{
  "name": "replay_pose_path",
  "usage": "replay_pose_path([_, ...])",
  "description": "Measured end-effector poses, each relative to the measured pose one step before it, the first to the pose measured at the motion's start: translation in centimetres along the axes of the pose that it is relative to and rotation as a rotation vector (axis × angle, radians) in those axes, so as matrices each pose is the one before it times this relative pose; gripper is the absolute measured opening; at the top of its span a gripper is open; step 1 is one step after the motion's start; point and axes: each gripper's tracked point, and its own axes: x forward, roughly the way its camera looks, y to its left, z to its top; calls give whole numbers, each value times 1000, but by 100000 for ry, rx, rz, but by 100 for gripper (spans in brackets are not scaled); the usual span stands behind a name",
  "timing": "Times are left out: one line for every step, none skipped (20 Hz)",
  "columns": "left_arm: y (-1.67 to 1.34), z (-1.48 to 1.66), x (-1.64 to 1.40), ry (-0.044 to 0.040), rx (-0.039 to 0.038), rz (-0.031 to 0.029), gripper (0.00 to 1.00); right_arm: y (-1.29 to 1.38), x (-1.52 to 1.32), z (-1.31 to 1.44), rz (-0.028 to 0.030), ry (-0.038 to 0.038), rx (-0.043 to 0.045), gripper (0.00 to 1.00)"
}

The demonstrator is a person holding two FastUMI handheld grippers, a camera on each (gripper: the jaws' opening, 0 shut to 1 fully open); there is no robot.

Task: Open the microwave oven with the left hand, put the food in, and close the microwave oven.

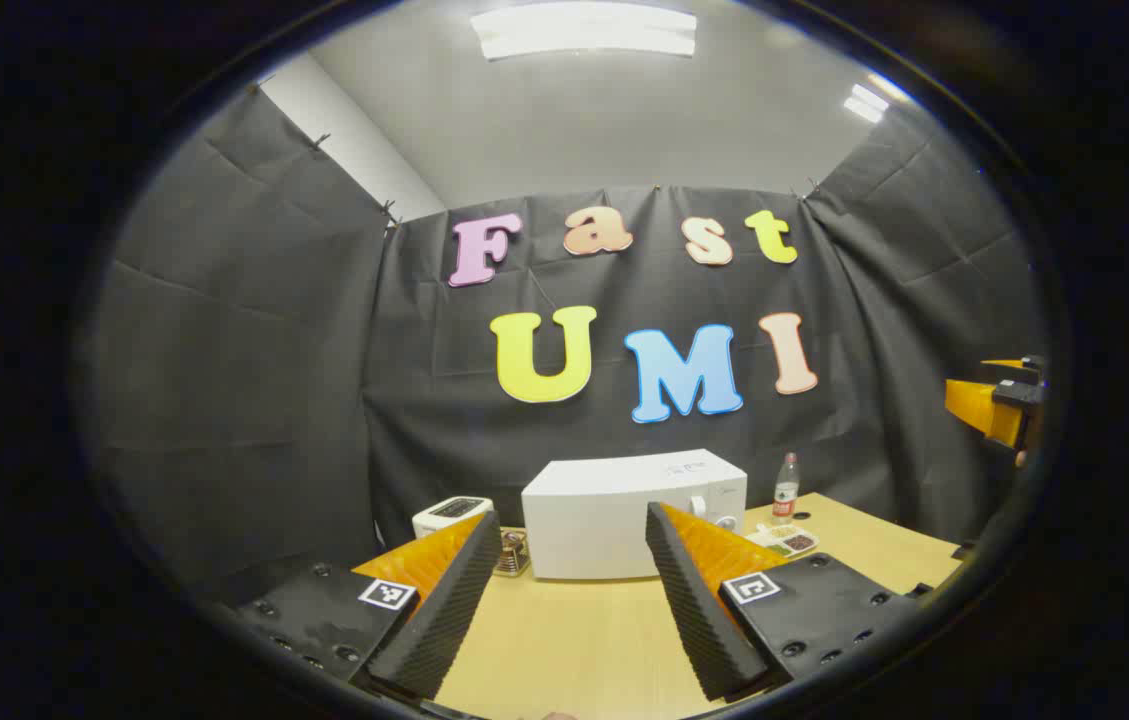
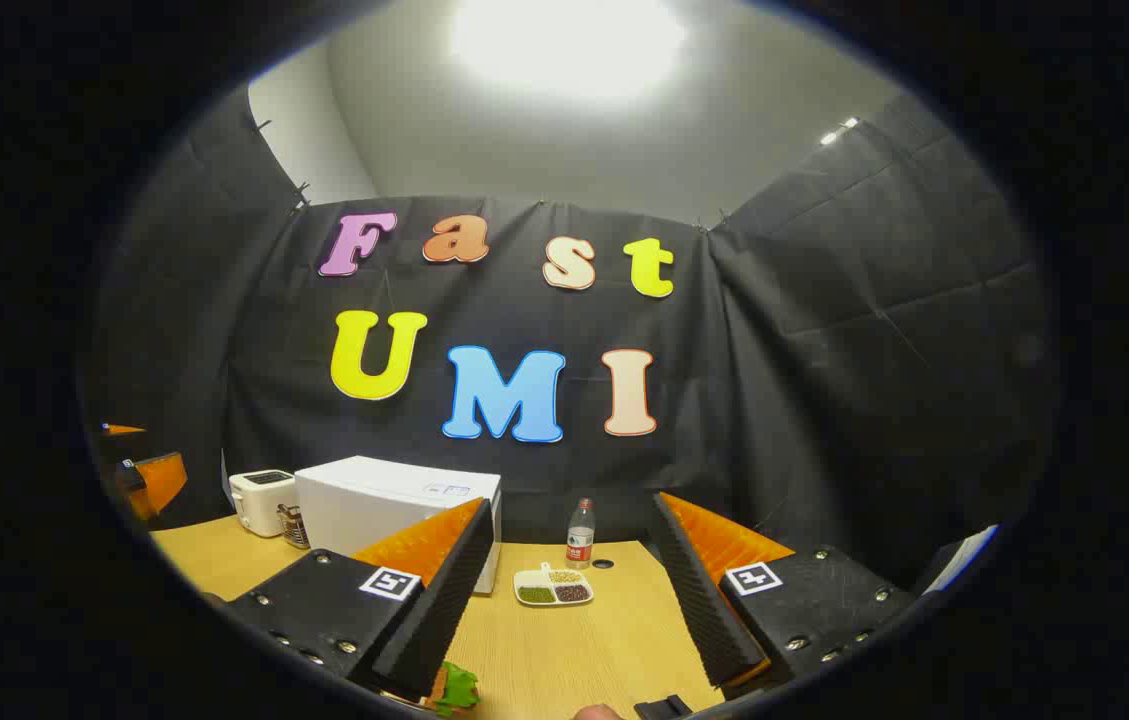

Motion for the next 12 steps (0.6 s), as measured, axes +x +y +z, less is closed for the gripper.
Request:
replay_pose_path([-163, 21, -196, -84, 145, 96, 92, -23, 32, -126, 268, 192, 128, 95])
replay_pose_path([-85, 135, -200, -196, 163, 147, 92, 5, -33, -38, 401, 170, 264, 95])
replay_pose_path([-184, 26, -157, -305, 103, -21, 92, -12, 18, -39, 288, 44, 298, 95])
replay_pose_path([-232, 283, -112, -353, 112, 141, 96, -103, 48, 55, 173, -51, 250, 95])
replay_pose_path([-148, 41, -31, -45, 175, 74, 92, -33, -1, -144, 265, 27, 259, 95])
replay_pose_path([-166, 73, -47, -202, 95, 52, 96, -102, 32, 47, 206, -101, 178, 95])
replay_pose_path([-150, 55, -14, -128, 124, 126, 96, -271, 33, -27, 37, -139, 89, 95])
replay_pose_path([-279, 152, -31, -60, 90, 31, 92, -110, 2, -29, 258, 47, 49, 95])
replay_pose_path([-189, -45, -118, -130, 80, 176, 92, -102, 71, -136, 193, 113, 120, 95])
replay_pose_path([-200, 77, -40, -28, 138, 269, 92, -226, 68, 48, 159, -87, 218, 95])
replay_pose_path([-254, -27, 38, 97, 7, 340, 92, -202, 112, -50, 229, 43, 183, 95])
replay_pose_path([-244, 70, -11, 158, -65, 130, 92, -276, 135, -65, 61, 90, 100, 95])
